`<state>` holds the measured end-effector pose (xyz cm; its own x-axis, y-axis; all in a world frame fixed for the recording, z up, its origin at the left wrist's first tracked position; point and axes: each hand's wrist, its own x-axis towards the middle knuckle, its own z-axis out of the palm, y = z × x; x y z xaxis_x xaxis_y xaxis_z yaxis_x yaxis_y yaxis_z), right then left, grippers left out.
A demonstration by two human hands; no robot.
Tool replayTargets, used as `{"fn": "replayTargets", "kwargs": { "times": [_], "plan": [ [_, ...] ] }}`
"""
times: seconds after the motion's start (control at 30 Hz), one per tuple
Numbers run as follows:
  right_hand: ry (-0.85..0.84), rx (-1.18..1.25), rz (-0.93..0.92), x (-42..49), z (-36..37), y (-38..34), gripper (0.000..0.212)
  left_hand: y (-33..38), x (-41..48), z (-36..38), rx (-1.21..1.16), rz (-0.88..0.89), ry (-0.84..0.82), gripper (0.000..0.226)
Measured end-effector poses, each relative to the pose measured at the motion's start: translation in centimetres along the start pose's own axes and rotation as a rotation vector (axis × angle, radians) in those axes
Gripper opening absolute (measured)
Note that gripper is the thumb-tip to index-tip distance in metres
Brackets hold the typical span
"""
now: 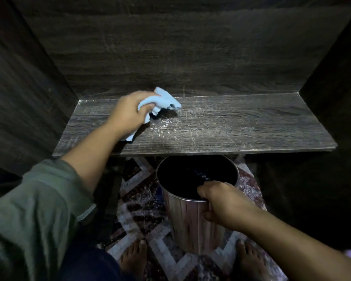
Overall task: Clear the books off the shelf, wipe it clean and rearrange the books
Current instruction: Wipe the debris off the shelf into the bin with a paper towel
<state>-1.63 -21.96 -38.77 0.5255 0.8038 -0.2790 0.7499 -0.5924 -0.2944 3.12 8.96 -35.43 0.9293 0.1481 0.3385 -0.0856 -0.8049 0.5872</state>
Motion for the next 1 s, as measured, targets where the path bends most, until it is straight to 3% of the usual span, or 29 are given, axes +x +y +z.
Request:
{"fn": "replayTargets", "kwargs": {
  "times": [0.07,0.2,0.63,0.8,1.0],
  "plan": [
    [0.003,-0.016,0.000,-0.1,-0.1,-0.1,0.029,-0.6,0.1,-0.3,0.144,0.064,0.015,0.038],
    [0.009,-0.029,-0.002,-0.2,-0.2,-0.2,0.027,-1.6,-0.8,0.7,0.349,-0.138,-0.242,0.072],
    [0.026,-0.070,-0.001,-0.5,0.2,0.2,0.031,1.2,-2.1,3.7,0.363,-0.096,-0.181,0.036],
    [0.028,-0.069,-0.006,-0.6,0.3,0.3,0.030,2.9,-4.0,4.4,0.285,-0.057,-0.179,0.045],
    [0.020,-0.073,-0.009,-0.9,0.3,0.2,0.032,4.8,-6.3,5.3,0.293,-0.039,-0.231,0.030]
  ]
}}
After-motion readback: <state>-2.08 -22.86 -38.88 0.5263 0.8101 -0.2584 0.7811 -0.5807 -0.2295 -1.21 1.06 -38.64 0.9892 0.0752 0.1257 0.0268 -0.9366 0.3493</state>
